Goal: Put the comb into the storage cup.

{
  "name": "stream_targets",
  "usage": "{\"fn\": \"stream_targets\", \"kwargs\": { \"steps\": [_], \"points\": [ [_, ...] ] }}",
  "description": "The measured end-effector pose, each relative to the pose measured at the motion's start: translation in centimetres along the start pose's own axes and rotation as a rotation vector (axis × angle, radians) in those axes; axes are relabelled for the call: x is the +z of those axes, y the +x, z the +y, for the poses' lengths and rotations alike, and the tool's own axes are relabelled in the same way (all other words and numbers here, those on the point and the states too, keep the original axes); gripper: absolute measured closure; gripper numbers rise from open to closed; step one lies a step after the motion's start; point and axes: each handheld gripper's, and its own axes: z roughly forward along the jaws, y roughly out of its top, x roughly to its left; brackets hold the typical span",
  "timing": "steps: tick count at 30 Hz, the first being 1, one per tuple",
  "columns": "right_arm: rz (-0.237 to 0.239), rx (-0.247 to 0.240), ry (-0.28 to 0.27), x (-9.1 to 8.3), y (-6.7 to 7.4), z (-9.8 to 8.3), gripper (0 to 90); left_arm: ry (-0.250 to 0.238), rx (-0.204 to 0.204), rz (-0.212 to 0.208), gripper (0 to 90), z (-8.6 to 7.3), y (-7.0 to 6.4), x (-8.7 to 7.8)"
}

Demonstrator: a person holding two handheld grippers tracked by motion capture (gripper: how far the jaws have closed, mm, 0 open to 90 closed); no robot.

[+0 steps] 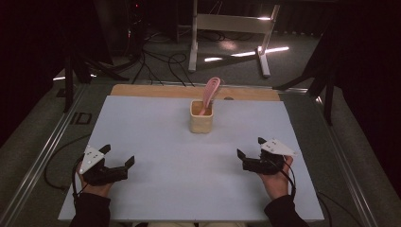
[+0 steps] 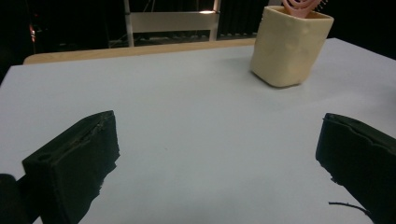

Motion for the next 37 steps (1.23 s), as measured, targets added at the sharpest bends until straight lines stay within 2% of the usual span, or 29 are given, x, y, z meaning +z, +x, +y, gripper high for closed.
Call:
{"fn": "stream_targets", "kwargs": {
  "steps": [6,12,20,25,27,37],
  "points": [
    [-0.019,0.031,-0.05,-1.3,-0.6,-1.8,8.7,0.006,0.01,0.005,0.1,-0.1,0.1,0.0],
    [-0.004,0.041,-0.093,-2.4,-0.9,-2.5,8.7,0.011,0.025,0.013,0.1,-0.3,0.3,0.0],
    [-0.015,0.06,-0.13,-3.7,-1.6,-3.2,8.7,-0.007,0.025,0.012,0.1,-0.4,0.5,-0.3],
    [-0.014,0.072,-0.139,-4.4,-1.7,-4.1,8.7,-0.018,0.025,0.009,0.1,-0.6,0.7,-0.6],
    [-0.019,0.059,-0.141,-4.5,-1.7,-4.4,8.7,-0.022,0.024,0.012,0.1,-0.7,0.8,-0.7],
    [-0.018,0.047,-0.127,-4.4,-1.7,-4.8,8.7,-0.027,0.017,0.015,0.1,-0.8,1.1,-0.9]
  ]
}}
